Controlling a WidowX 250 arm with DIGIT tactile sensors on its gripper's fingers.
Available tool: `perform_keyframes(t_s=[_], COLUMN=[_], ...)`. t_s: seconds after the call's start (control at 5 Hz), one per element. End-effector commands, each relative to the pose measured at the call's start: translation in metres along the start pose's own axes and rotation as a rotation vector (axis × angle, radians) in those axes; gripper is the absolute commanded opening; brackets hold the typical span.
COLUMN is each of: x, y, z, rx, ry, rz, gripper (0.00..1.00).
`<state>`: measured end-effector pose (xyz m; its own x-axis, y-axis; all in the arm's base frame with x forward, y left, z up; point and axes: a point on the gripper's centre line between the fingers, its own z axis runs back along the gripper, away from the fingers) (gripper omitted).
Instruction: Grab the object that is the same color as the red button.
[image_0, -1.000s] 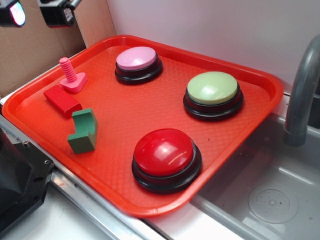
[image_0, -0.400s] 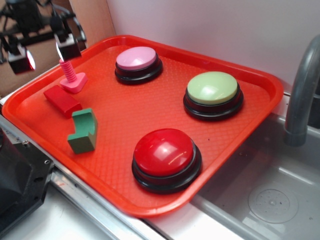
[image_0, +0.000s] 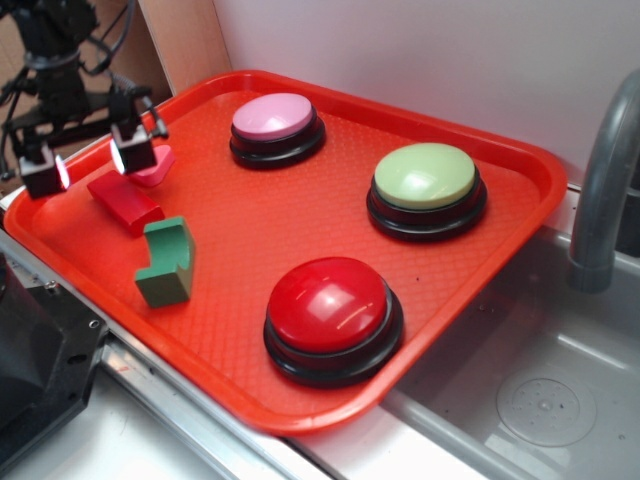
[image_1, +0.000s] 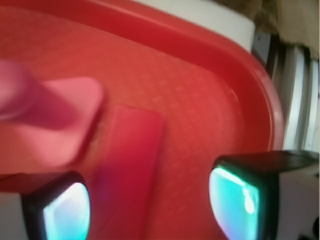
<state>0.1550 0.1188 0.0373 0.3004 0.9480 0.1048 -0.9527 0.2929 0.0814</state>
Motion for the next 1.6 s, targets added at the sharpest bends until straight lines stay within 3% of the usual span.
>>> perform_keyframes(t_s=[0.0, 0.4, 0.6, 0.8, 1.0, 1.4], x=[-0.003, -0.016, -0.023, -0.027, -0.025, -0.025], y=[0.001, -0.021, -0.021, -0.012, -0.003, -0.003], z=[-0.005, 0.0, 0.001, 0.0, 0.002, 0.002], rx=[-0.046, -0.086, -0.117, -0.239, -0.277, -0.277], ry=[-0.011, -0.003, 0.004, 0.033, 0.04, 0.04], rz=[0.01, -0.044, -0.054, -0.032, -0.032, -0.032], gripper=[1.0, 1.0, 1.0, 1.0, 1.0, 1.0])
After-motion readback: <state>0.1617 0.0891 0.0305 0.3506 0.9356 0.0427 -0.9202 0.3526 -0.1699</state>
